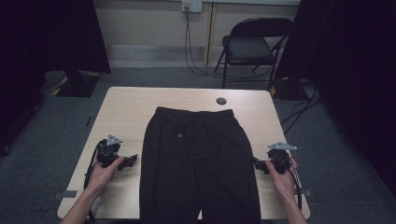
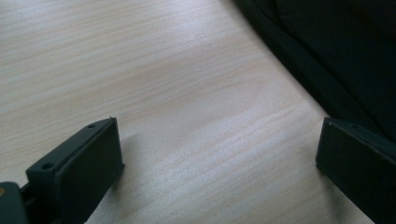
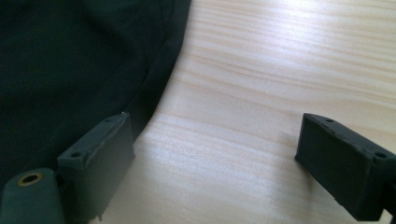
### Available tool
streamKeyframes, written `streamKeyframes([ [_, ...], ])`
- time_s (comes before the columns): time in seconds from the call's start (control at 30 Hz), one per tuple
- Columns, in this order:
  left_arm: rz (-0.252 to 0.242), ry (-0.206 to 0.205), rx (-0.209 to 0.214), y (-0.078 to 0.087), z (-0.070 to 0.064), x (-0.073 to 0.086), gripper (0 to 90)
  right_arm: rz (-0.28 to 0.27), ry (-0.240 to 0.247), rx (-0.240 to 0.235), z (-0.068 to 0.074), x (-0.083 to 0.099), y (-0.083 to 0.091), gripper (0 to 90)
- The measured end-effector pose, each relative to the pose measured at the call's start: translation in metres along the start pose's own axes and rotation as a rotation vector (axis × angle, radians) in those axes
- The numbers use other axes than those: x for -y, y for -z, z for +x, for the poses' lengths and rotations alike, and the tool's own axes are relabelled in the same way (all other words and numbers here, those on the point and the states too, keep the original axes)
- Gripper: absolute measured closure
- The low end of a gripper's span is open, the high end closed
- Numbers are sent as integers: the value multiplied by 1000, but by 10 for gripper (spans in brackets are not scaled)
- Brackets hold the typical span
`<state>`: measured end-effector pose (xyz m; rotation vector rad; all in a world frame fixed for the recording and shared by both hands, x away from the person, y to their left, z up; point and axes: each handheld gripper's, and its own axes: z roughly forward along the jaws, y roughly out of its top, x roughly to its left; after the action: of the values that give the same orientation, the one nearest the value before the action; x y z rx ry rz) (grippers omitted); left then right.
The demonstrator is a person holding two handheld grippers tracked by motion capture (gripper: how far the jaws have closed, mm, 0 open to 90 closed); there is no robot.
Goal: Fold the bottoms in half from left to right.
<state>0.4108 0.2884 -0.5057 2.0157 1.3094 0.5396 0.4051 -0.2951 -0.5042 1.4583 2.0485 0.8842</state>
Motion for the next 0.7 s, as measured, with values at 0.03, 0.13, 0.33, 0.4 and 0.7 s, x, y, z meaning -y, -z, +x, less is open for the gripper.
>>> streamKeyframes([
  [0.03,4,-3,-1,0,0,0,0,0,-1,1,0,0,0,100],
  [0.13,7,-12,-1,0,0,0,0,2,0,1,0,0,0,101],
  [0.33,53,-36,22,7,-3,-6,163,13,18,2,1,-2,3,163],
  [0.4,63,-36,18,8,-4,-6,165,13,12,-5,1,-2,5,201],
  [0.7,83,-146,53,14,-23,-18,247,-84,-2,-63,19,-18,34,241],
])
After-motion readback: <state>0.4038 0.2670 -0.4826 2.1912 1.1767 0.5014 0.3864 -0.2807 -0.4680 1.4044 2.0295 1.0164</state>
